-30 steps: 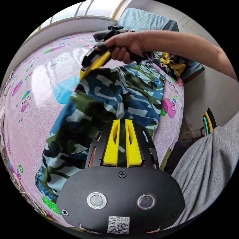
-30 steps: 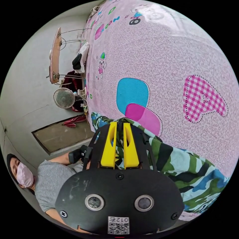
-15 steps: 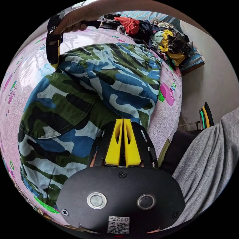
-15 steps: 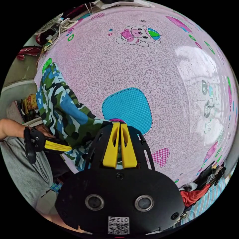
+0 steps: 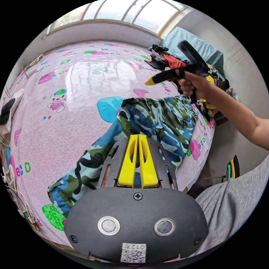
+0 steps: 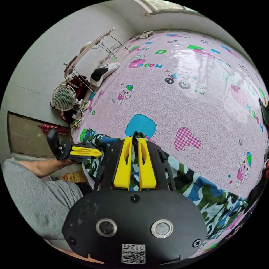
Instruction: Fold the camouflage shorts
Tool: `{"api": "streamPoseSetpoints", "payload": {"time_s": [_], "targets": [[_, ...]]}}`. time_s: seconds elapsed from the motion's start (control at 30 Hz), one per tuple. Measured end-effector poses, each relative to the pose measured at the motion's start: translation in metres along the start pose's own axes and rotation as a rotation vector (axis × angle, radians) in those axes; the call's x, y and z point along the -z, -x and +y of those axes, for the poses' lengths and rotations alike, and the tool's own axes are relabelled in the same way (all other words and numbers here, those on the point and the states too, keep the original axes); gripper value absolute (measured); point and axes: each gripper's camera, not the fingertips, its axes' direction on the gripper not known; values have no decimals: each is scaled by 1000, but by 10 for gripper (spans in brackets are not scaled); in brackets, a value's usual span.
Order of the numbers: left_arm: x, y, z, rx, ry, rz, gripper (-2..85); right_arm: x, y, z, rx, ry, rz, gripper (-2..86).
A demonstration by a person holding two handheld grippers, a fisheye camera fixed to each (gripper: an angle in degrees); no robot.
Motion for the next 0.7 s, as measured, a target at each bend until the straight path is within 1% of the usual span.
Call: {"api": "streamPoseSetpoints", "payload": {"time_s": [0.03,0.17,0.27,0.33,0.4,0.5,0.57,0.63,0.67,0.7], "targets": [[-3,2,-4,2,5,-5,5,-17,0,8,-19,9,5,21],[-35,16,-13,48,65,-160,4,-77,-10,3,-117,34,36,5],[-47,37,-5,114,102,-182,4,-104,-21,-11,-205,18,101,-5],[-49,46,3,119,94,-162,4,-119,-23,-16,-218,30,149,-7],[-52,55,10,133,93,-124,3,-122,-24,-22,-235,-6,97,-8],[-59,54,7,119,98,-142,1,-133,-16,-37,-249,2,55,-9],[-62,56,6,136,103,-126,0,-142,3,-52,-260,8,97,-9],[-62,63,7,198,102,-75,0,-139,24,-57,-277,-22,165,-9],[-58,65,8,232,98,-49,0,-134,42,-58,-254,-46,170,-9],[-51,62,10,221,79,-48,0,-131,52,-57,-232,-57,166,-9]]}}
